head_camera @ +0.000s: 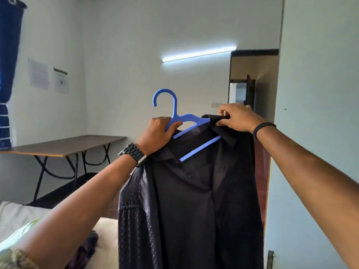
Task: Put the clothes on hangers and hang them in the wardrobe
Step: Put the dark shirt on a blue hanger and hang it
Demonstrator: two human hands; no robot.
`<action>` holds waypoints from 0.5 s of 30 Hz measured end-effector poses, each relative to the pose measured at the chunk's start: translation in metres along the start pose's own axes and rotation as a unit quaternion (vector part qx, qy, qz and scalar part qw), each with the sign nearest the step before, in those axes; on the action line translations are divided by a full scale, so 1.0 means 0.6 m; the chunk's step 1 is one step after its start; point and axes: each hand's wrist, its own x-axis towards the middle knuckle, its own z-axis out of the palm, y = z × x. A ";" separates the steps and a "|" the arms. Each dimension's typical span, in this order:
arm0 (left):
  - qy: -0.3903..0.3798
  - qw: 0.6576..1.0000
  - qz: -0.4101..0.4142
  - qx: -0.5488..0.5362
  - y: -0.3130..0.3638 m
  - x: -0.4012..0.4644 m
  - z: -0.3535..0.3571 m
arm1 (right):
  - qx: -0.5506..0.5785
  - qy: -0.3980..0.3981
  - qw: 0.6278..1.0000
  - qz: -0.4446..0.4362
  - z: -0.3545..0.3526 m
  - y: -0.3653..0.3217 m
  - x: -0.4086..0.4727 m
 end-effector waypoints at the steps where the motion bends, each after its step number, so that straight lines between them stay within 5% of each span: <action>1: 0.003 1.000 0.003 -0.003 0.011 0.011 -0.004 | -0.005 0.022 1.000 -0.006 -0.019 0.004 -0.004; 15: 0.054 0.996 0.052 0.043 0.115 0.223 -0.126 | -0.040 0.252 0.967 -0.018 -0.205 0.010 0.008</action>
